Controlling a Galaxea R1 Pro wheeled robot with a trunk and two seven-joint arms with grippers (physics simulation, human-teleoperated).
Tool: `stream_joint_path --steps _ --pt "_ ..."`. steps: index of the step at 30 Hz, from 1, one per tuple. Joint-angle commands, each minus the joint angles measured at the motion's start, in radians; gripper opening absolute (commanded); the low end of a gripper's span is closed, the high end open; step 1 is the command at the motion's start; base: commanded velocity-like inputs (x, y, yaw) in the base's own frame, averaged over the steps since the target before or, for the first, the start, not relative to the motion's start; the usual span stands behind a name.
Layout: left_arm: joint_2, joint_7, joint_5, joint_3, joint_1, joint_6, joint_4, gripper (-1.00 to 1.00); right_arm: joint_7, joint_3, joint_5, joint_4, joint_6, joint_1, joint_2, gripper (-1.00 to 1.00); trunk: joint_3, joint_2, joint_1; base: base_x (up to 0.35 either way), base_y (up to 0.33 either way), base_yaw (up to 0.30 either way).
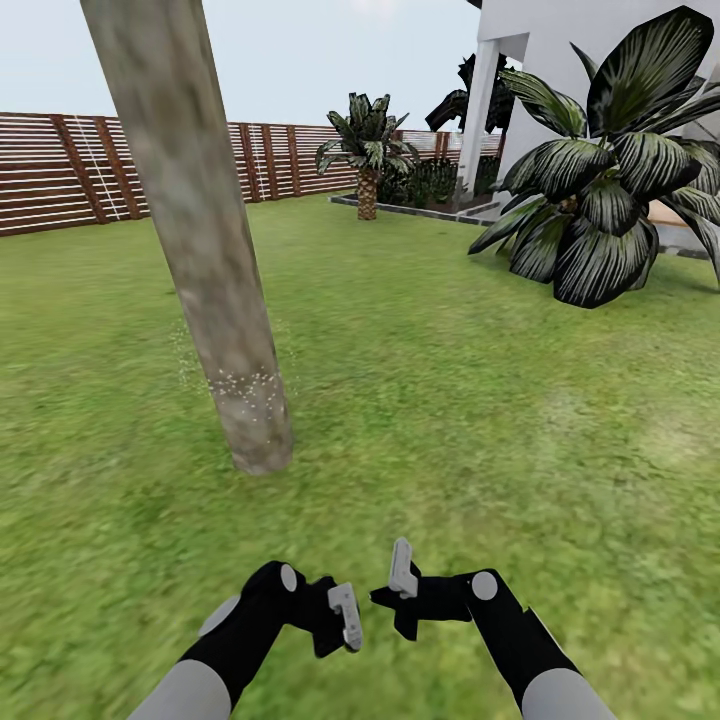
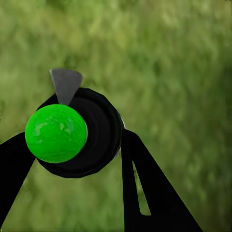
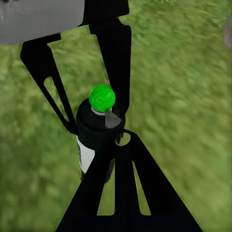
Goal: In the garden, pick up the pesticide atomizer on the floor and spray pesticide onto both trees until each tree trunk is fully covered.
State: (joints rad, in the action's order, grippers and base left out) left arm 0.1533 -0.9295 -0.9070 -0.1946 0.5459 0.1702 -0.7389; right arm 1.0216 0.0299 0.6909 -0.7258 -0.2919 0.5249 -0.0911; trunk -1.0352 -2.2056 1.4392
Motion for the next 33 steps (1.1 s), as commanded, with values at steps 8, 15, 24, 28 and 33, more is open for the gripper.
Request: stream_joint_path --steps 8,15,24,28,33 --pt "0.013 0.030 0.003 0.001 -0.001 0.008 0.000 -1.00 0.003 0.003 0.007 -0.001 -0.004 0.000 -0.001 -1.00 -0.001 0.000 0.000 0.000 0.000 0.000" --pt "0.019 0.030 0.009 0.001 -0.003 0.006 0.000 -1.00 0.003 0.003 0.007 -0.001 -0.004 0.000 -0.001 -1.00 -0.001 0.000 0.000 0.000 0.000 0.000" --pt "0.021 0.029 0.011 -0.017 -0.003 0.005 0.007 -1.00 0.003 0.003 0.007 -0.001 -0.004 0.000 -0.001 -1.00 -0.001 0.000 0.000 0.000 0.000 0.000" --pt "0.021 0.030 0.013 -0.018 -0.003 0.005 0.006 -1.00 0.003 0.004 0.007 -0.001 -0.004 0.000 -0.001 -1.00 -0.001 0.000 0.000 0.000 0.000 0.000" --pt "0.021 0.031 0.024 -0.018 -0.002 0.004 0.006 -1.00 0.003 0.003 0.007 -0.001 -0.004 0.000 -0.001 -1.00 -0.001 0.000 0.000 0.000 0.000 0.000"
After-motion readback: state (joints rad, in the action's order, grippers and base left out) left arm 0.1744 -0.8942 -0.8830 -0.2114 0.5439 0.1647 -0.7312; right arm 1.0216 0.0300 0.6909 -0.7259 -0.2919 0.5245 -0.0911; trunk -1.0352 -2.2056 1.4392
